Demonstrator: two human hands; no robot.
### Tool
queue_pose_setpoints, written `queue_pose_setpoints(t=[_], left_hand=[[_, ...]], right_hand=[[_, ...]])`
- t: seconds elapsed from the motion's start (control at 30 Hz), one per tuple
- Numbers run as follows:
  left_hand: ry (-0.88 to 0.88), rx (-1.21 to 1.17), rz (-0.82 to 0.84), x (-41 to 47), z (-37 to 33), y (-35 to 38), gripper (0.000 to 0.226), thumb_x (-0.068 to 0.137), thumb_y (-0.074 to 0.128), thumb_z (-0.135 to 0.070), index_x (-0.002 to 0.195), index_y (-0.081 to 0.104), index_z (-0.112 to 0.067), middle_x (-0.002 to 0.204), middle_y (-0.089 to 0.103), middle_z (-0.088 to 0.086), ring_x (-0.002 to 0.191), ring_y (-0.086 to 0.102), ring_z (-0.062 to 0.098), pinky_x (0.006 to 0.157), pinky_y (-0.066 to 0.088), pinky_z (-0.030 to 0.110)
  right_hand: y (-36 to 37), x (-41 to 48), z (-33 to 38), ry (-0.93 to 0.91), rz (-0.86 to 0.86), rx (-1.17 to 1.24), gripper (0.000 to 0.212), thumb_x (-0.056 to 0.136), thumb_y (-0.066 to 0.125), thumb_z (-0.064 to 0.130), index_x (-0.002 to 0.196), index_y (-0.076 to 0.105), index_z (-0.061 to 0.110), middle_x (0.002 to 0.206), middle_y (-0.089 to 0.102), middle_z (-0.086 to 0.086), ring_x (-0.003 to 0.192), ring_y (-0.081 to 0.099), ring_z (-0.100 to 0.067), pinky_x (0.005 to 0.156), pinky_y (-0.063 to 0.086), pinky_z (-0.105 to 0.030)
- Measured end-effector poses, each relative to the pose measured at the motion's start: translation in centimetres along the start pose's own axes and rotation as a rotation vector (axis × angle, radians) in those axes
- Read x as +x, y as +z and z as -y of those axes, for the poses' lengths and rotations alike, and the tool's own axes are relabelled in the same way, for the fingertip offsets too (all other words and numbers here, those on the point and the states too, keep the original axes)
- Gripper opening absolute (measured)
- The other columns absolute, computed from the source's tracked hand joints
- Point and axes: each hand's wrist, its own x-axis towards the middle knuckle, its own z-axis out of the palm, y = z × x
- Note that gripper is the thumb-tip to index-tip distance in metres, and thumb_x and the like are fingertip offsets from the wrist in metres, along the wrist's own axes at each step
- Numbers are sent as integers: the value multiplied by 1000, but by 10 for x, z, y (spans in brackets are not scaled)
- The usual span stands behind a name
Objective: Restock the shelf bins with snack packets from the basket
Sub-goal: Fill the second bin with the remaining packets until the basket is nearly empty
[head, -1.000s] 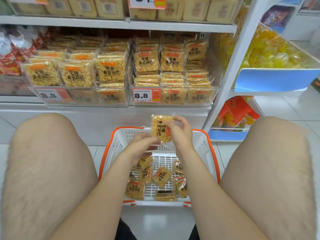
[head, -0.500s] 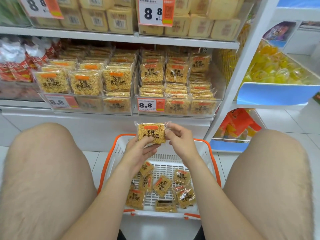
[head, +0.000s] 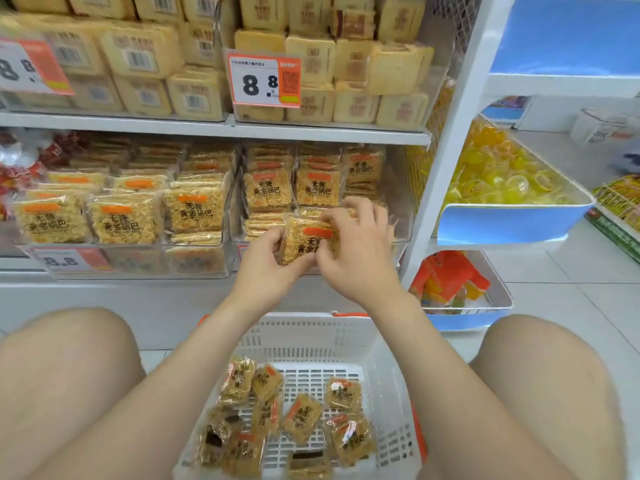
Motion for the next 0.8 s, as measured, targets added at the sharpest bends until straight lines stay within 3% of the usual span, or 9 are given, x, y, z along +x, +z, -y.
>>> queue_pose_setpoints(t=[0.17, 0.27, 0.33, 0.43, 0.63, 0.8], left_hand=[[158, 240, -24, 49, -16, -1, 32, 88, 83, -21, 117, 70, -23, 102, 73, -14, 90, 67, -3, 85, 55, 27], [140, 345, -20, 69, -17, 9, 60, 90, 82, -29, 142, 53, -25, 128, 61, -10, 96, 68, 1, 90, 55, 27], [143, 506, 36, 82, -14, 18, 78, 92, 79, -32, 156, 35, -21, 148, 46, 3, 121, 61, 16, 108, 48, 35], [262, 816, 186, 101, -10, 29, 73, 99, 66, -39, 159, 32, -14, 156, 37, 8, 143, 42, 28, 119, 37, 46], [272, 1093, 377, 121, 12, 32, 79, 106, 31, -65, 163, 27, -11, 174, 13, 9, 161, 10, 26, 128, 20, 55], [285, 1154, 392, 139, 11, 31, 82, 104, 28, -68, 165, 21, -14, 175, 5, 9, 162, 2, 27, 129, 10, 51]], right_hand=[[-18, 48, -19, -279, 62, -173, 40, 97, 61, 35, 137, 57, 28, 124, 66, 5, 118, 52, -25, 97, 34, -46], [-15, 72, -26, -159, -25, -374, 35, 93, 69, 25, 126, 57, 24, 114, 68, 0, 109, 55, -30, 87, 38, -46], [-14, 87, -34, 1, -55, -485, 35, 92, 69, 16, 124, 55, 18, 116, 67, -7, 111, 56, -34, 87, 41, -46], [-7, 107, -45, 115, -38, -609, 32, 97, 54, 7, 129, 53, 10, 118, 67, -15, 114, 57, -39, 89, 43, -47], [14, 144, -67, 50, 40, -753, 20, 99, 49, 3, 113, 62, 8, 111, 70, -17, 108, 62, -39, 84, 44, -44], [31, 155, -74, -4, 47, -782, 17, 90, 60, 3, 93, 75, 11, 97, 73, -17, 99, 65, -40, 79, 48, -43]])
